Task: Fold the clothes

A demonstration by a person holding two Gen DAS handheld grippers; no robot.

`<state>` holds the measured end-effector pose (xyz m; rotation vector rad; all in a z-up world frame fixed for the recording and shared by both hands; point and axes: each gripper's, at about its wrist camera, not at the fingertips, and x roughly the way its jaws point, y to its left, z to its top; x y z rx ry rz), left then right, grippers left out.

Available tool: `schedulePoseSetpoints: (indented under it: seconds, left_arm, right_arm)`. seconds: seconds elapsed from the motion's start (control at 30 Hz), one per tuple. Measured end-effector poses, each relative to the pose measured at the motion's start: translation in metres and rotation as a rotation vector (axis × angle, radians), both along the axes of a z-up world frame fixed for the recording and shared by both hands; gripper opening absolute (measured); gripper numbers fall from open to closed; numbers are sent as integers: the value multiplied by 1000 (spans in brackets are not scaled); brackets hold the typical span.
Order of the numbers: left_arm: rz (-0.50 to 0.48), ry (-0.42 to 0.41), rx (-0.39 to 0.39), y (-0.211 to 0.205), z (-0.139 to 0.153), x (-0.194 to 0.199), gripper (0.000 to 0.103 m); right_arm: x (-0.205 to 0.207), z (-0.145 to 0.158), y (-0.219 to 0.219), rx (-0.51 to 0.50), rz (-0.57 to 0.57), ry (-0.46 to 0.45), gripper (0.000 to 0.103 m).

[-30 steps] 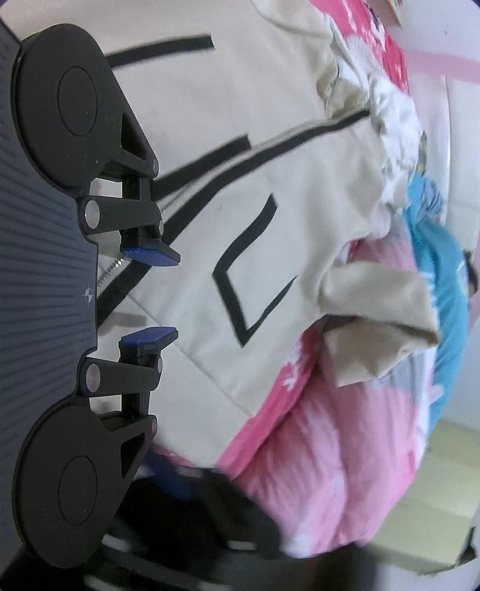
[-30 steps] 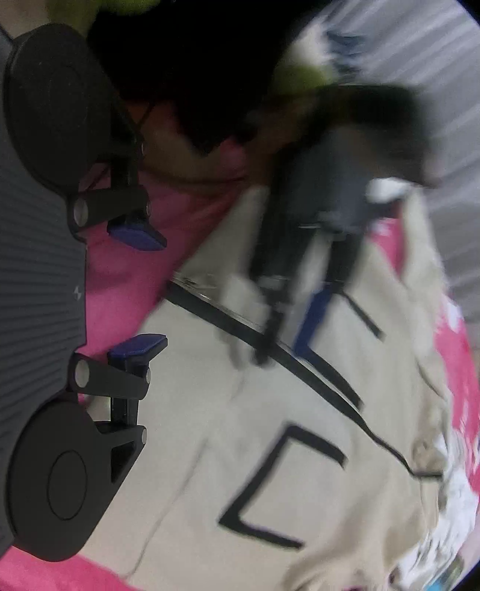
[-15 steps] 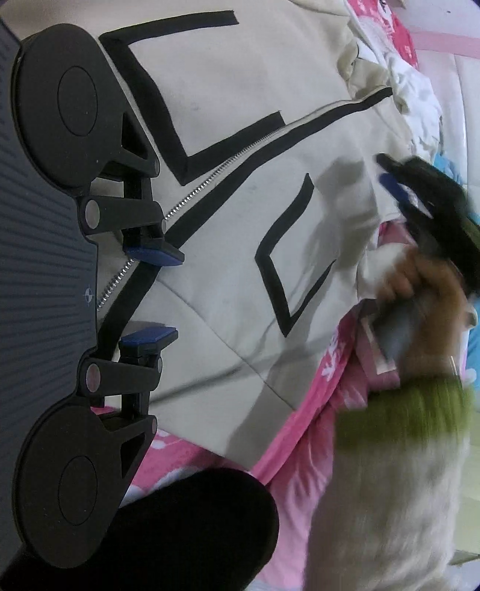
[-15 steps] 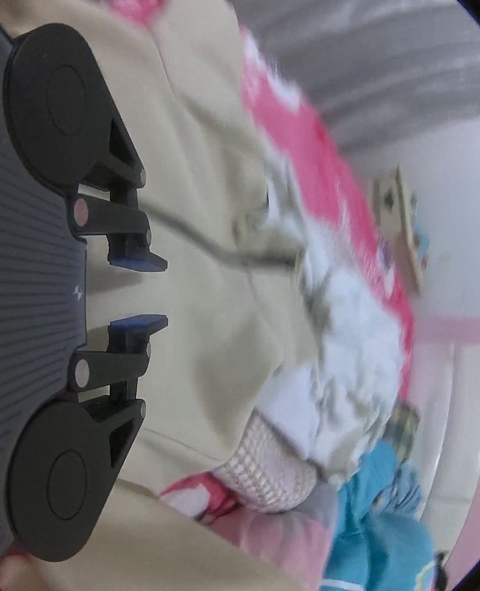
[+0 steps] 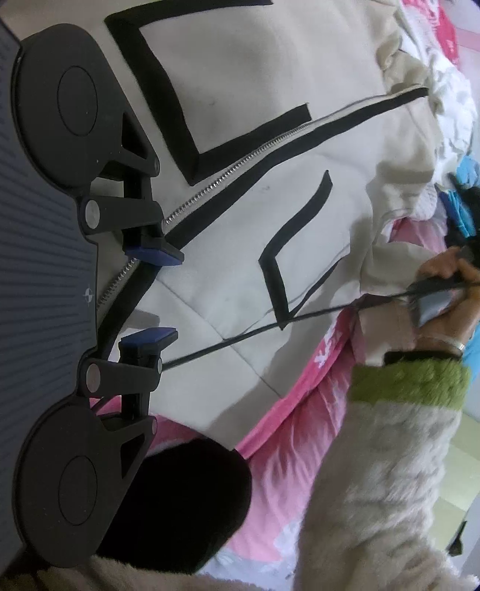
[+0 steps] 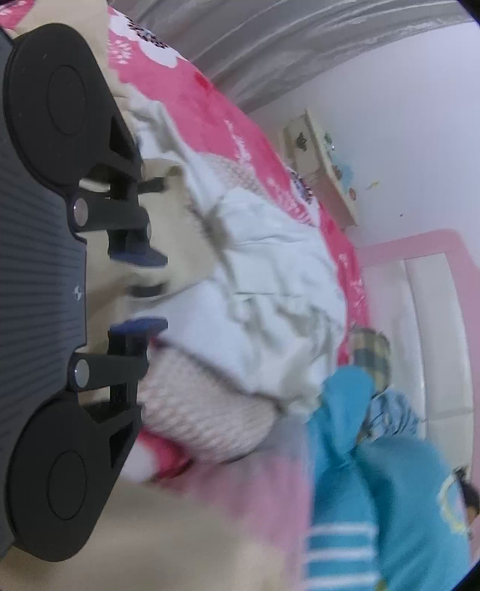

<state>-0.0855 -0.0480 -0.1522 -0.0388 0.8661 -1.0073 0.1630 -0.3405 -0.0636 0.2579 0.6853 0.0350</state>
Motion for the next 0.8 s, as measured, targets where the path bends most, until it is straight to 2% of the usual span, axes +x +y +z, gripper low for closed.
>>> schedulePoseSetpoints:
  seconds: [0.03, 0.1, 0.17, 0.2, 0.23, 0.27, 0.3, 0.33, 0.4, 0.47, 0.57, 0.7, 0.77, 0.8]
  left_arm:
    - [-2, 8, -6, 1, -1, 1, 37]
    - [-7, 24, -18, 2, -2, 3, 37]
    - [-8, 26, -24, 3, -2, 4, 37]
    - [-9, 27, -26, 3, -3, 4, 37]
    - [-9, 27, -29, 3, -3, 4, 37]
    - [-9, 29, -32, 3, -4, 4, 37]
    - [-9, 31, -35, 3, -4, 5, 37]
    - [-7, 35, -40, 3, -5, 5, 37]
    - [-2, 43, -50, 3, -7, 6, 37]
    - [1, 49, -55, 4, -7, 6, 37]
    - [0, 50, -56, 3, -8, 7, 37]
    - [-2, 49, -56, 2, -8, 9, 37]
    - [-3, 48, -53, 2, -8, 9, 37]
    - [-4, 50, -54, 2, -8, 9, 37]
  right_arm:
    - [12, 0, -1, 22, 15, 13, 60]
    - [44, -5, -2, 62, 46, 78, 62]
    - [74, -15, -1, 92, 92, 173, 62]
    - [82, -20, 1, 94, 117, 213, 58]
    - [89, -25, 5, 92, 142, 251, 50]
    - [94, -28, 10, 51, 153, 274, 24]
    - [90, -25, 15, 3, 172, 243, 14]
    - [84, -20, 21, -41, 196, 193, 14]
    - [66, -8, 26, -65, 207, 72, 13]
    - [57, -7, 24, -80, 171, -17, 13]
    - [68, -26, 19, -82, 125, -19, 13]
    - [85, -54, 19, -89, 123, 8, 14]
    - [88, -57, 13, -61, 119, 20, 14]
    - [87, -53, 8, -37, 106, 13, 18]
